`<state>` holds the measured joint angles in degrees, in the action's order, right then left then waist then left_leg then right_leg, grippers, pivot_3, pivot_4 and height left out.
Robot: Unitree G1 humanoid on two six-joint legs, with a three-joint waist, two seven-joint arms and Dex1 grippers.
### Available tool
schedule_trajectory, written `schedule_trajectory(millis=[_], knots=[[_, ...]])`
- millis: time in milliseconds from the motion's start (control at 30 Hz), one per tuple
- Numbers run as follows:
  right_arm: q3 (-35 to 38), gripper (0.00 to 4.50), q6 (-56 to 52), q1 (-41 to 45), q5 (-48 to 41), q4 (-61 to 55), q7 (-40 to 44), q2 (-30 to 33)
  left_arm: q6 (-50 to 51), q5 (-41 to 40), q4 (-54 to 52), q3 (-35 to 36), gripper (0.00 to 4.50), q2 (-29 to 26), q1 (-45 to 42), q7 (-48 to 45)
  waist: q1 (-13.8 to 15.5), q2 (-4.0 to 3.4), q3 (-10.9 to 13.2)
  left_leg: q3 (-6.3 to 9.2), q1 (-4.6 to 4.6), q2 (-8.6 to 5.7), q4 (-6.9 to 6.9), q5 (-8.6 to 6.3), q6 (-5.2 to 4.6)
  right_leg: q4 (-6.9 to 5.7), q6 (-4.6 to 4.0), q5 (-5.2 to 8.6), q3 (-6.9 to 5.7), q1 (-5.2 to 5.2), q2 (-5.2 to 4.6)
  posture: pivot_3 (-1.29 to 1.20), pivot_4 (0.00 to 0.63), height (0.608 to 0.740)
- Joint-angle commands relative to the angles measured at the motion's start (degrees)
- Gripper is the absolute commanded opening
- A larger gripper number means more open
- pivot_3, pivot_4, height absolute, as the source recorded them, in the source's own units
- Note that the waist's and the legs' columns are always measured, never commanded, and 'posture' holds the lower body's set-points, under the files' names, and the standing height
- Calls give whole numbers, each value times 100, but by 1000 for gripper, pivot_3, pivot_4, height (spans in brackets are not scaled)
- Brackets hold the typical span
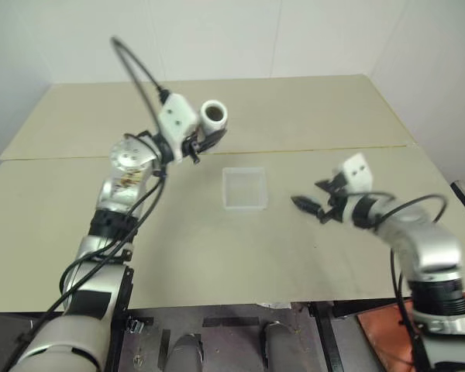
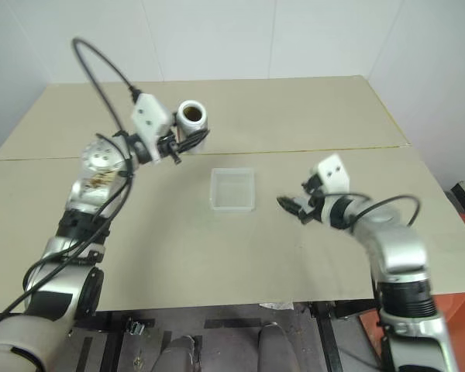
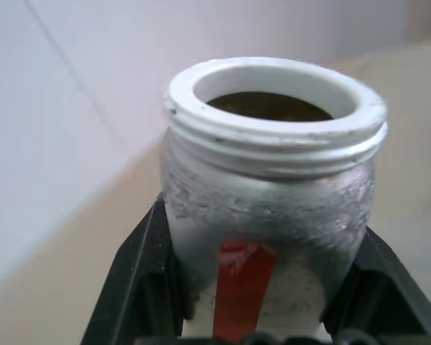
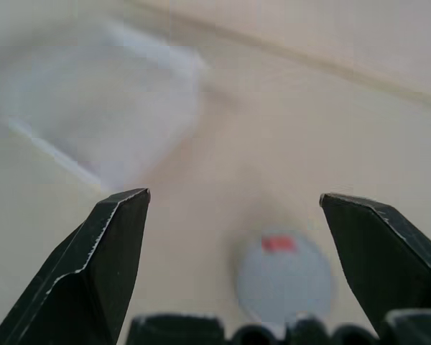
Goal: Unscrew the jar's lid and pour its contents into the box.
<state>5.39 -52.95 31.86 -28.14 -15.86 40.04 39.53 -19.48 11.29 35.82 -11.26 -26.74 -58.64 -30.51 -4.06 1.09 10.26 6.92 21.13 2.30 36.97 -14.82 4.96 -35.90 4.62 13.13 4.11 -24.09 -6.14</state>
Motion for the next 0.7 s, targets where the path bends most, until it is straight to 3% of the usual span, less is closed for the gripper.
schedule_trajectory(millis=[33, 167, 267, 500, 700], knots=[[190, 4472, -835, 566, -936, -345, 616, 335, -1824, 2904, 889, -1483, 1927, -527, -898, 2799, 23, 1, 1, 0, -1, -1, -4, 0, 0, 7, 0, 0, 0, 2, 0, 0, 150, 740], [-55, 4472, -1214, 1303, -1174, -43, 856, 577, -1597, 5743, 1859, -3565, 1927, -528, -2151, 5858, 139, 2, 1, 3, 11, -19, 1, -1, -2, 10, 13, -4, 0, 2, -16, 0, 150, 740], [-199, 4472, -1234, 1579, -1134, 144, 882, 581, -1285, 6626, 2431, -4410, 1927, -234, -2599, 6822, 202, 2, 1, 3, 23, -30, 2, -1, -2, 4, 26, -2, -1, -5, -29, 0, 150, 740], [69, 4472, -1410, 1697, -1376, 113, 651, 425, -333, 6992, 3212, -4882, 1927, 579, -2837, 6721, 253, 2, 1, 3, 81, -33, 2, 3, 5, -13, 29, -3, -5, -54, -32, 0, 150, 740], [283, 4472, -1482, 1509, -1548, -73, 433, 463, -561, 6874, 3265, -4861, 1927, 594, -2853, 6770, 255, 2, 1, 3, 112, -34, 3, 21, 38, -19, 28, -3, -5, -89, -34, 0, 150, 740]])
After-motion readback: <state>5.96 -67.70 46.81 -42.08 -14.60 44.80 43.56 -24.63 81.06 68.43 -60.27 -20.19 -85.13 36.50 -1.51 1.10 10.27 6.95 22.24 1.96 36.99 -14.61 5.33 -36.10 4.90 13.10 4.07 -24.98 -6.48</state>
